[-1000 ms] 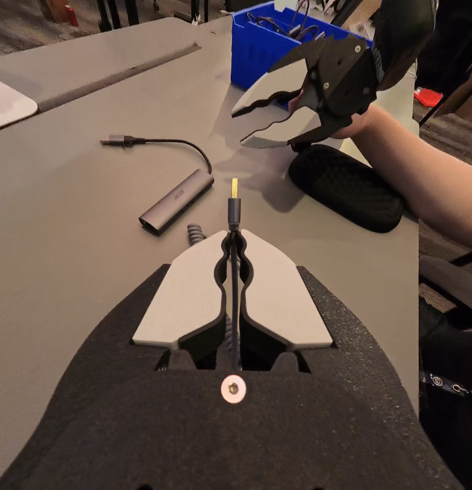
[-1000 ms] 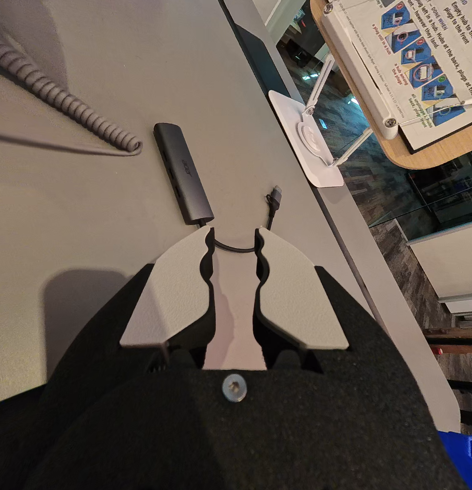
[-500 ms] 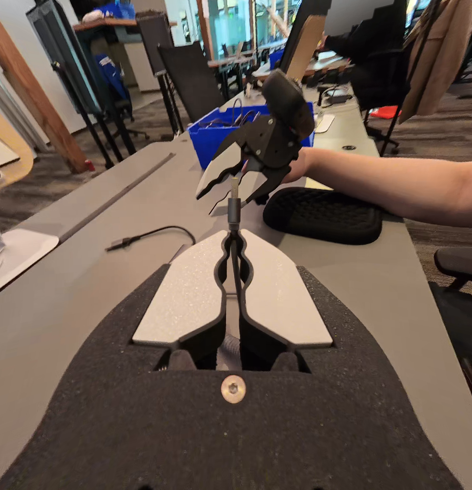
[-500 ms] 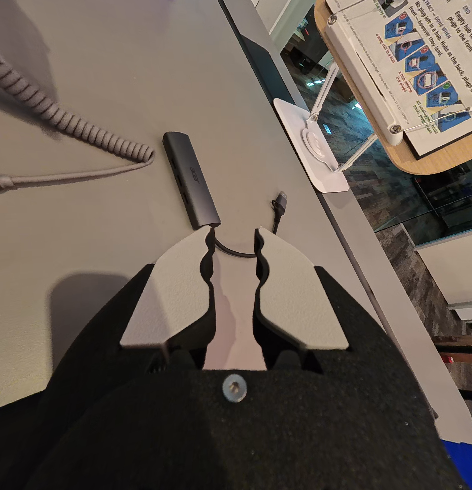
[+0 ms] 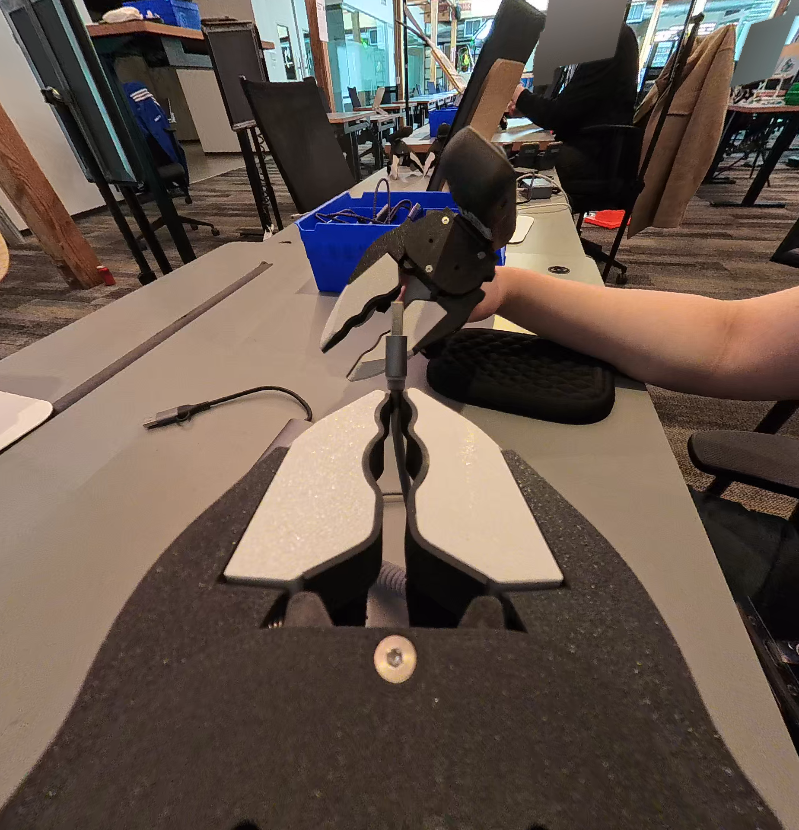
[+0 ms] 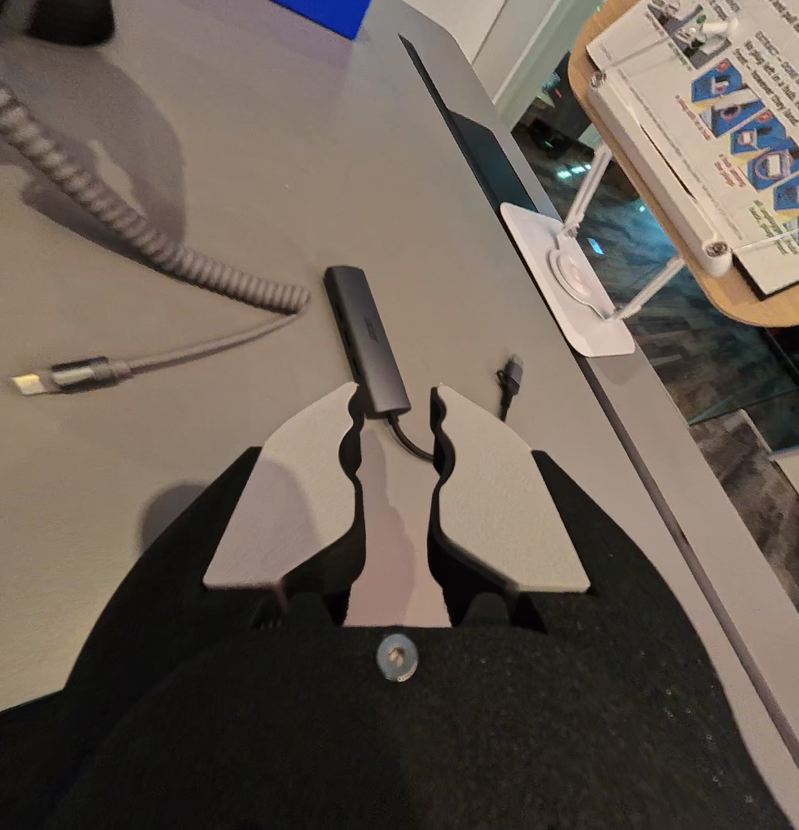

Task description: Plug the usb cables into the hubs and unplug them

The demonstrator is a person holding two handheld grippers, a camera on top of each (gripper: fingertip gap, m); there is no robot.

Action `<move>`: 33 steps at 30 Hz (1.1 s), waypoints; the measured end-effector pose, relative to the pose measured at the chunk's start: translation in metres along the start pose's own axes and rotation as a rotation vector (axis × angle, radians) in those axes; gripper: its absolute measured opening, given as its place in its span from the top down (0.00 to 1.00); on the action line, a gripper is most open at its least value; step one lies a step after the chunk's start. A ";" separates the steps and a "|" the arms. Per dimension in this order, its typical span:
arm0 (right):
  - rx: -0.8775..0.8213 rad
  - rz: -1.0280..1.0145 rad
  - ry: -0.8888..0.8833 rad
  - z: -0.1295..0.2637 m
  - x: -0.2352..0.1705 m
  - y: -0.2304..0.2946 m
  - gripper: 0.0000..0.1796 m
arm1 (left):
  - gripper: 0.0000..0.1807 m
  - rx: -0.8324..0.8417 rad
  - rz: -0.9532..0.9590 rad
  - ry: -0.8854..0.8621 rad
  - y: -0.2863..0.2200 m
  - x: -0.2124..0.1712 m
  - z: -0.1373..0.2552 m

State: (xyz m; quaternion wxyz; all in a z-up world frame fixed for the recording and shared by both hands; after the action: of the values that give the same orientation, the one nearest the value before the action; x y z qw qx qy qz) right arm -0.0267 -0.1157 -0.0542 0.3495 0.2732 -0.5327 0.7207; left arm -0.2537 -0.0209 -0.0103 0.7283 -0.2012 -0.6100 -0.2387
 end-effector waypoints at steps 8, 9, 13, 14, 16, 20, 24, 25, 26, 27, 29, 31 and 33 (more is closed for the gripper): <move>0.271 -0.233 -0.308 0.009 0.058 0.013 0.85 | 0.98 -0.020 0.001 0.004 -0.002 0.008 0.000; 0.290 -0.257 -0.332 0.009 0.065 0.014 0.85 | 0.98 -0.021 -0.001 0.005 -0.002 0.009 -0.001; 0.351 -0.309 -0.396 0.007 0.085 0.021 0.85 | 0.98 -0.022 -0.001 -0.001 -0.003 0.011 -0.001; 0.371 -0.324 -0.415 0.007 0.088 0.024 0.85 | 0.98 -0.023 0.002 -0.004 -0.003 0.011 -0.001; 0.414 -0.365 -0.450 0.007 0.094 0.029 0.87 | 0.98 -0.024 0.004 -0.006 -0.004 0.011 -0.001; 0.455 -0.448 -0.473 0.004 0.098 0.034 0.95 | 0.98 -0.028 0.014 -0.010 -0.004 0.009 0.000; 0.364 -0.418 -0.423 0.004 0.099 0.037 0.96 | 0.97 0.034 0.028 0.012 0.000 0.007 0.003; 0.309 -0.377 -0.406 0.005 0.100 0.038 0.96 | 0.93 0.083 0.047 0.032 0.001 0.008 0.006; 0.247 -0.332 -0.395 0.007 0.102 0.040 0.96 | 0.90 0.114 0.074 0.047 0.001 0.009 0.008; 0.186 -0.285 -0.383 0.010 0.103 0.042 0.96 | 0.90 0.123 0.104 0.053 -0.001 0.013 0.011; 0.079 -0.222 -0.359 0.013 0.108 0.049 0.96 | 0.88 0.185 0.167 0.062 -0.006 0.021 0.016; 0.023 -0.173 -0.340 0.013 0.112 0.060 0.95 | 0.84 0.214 0.191 0.057 -0.014 0.031 0.016; -0.037 -0.123 -0.316 0.009 0.115 0.069 0.95 | 0.83 0.234 0.201 0.081 -0.021 0.038 0.011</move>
State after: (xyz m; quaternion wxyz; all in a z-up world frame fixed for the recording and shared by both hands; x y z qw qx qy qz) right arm -0.1509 -0.1133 -0.0038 0.3098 0.4088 -0.5763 0.6362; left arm -0.2692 -0.0354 0.0286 0.7911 -0.1651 -0.5804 -0.0997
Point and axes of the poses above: each gripper's, where its closed fingertips meet, z back along the fingers, x out of its top, y = z × x across the jaws, the point moved 9 cm from there along z, back along the fingers, and after that the axes turned 15 degrees about -x, right-handed, at the moved point
